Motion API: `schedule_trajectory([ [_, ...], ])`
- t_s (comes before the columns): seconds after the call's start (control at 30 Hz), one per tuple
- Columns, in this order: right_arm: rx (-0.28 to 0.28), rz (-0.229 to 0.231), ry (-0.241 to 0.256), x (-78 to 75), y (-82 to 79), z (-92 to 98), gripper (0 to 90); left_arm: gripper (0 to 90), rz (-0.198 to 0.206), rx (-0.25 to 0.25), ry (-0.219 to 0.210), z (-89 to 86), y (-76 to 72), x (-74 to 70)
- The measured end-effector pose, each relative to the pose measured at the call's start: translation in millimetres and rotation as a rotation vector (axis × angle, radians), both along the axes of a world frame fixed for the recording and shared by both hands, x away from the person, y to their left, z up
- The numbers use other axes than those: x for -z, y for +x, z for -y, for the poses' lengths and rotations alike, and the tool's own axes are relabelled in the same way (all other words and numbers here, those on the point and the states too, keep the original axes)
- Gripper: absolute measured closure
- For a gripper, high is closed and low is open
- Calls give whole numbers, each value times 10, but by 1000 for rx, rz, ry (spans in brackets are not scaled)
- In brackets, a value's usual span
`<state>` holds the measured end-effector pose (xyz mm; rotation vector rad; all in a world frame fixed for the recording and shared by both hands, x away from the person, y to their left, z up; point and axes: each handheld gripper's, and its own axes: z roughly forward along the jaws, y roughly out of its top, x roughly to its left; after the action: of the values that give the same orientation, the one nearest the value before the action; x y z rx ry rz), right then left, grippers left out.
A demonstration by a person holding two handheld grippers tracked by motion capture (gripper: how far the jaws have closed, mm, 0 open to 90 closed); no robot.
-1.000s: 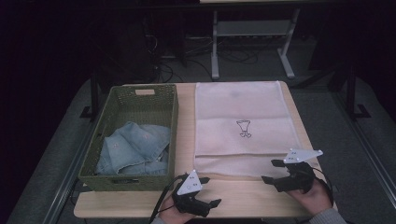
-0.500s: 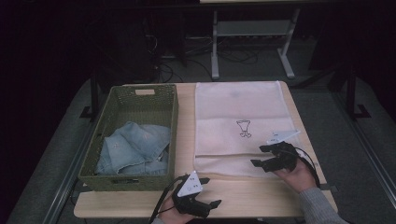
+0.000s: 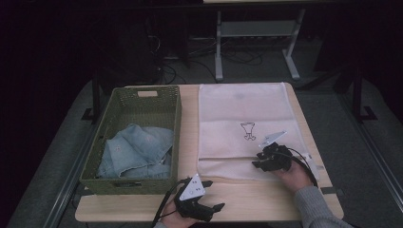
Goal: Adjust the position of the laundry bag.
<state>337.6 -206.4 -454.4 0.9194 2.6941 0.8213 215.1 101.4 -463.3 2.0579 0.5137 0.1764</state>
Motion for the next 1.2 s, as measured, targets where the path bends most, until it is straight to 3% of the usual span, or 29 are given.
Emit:
schedule_trajectory([
  [0.13, 3, 41, -44, 9, -51, -64, 727, 214, 5, -1, -1, 2, -15, -2],
  [0.17, 4, 43, -46, 8, -56, -71, 814, 215, 5, -3, -1, 5, -19, -2],
  [0.2, -8, 9, -12, 19, -51, -64, 864, 215, 4, -2, 1, 7, -22, -3],
  [0.5, 37, 6, 41, 43, -68, -22, 899, 216, 11, 14, 15, 48, -50, 2],
  [0.67, 30, 4, 83, -8, -103, -9, 900, 216, 20, 13, 10, 29, -55, -18],
  [0.93, 13, 0, 107, -56, -156, 30, 897, 216, 20, 9, 7, 21, -54, -26],
  [0.97, -3, -20, 122, -50, -149, 34, 892, 216, 18, 10, 9, 24, -53, -25],
  [1.03, -18, -35, 142, -36, -135, 16, 671, 216, 15, 11, 8, 31, -50, -16],
  [1.1, -38, -62, 135, -9, -99, -31, 536, 216, 13, 14, 13, 34, -48, -11],
  [1.17, -73, -84, 111, 43, -77, -87, 489, 216, 14, 13, 12, 33, -49, -12],
  [1.2, -80, -69, 103, 52, -83, -108, 491, 216, 14, 12, 8, 32, -51, -15],
])
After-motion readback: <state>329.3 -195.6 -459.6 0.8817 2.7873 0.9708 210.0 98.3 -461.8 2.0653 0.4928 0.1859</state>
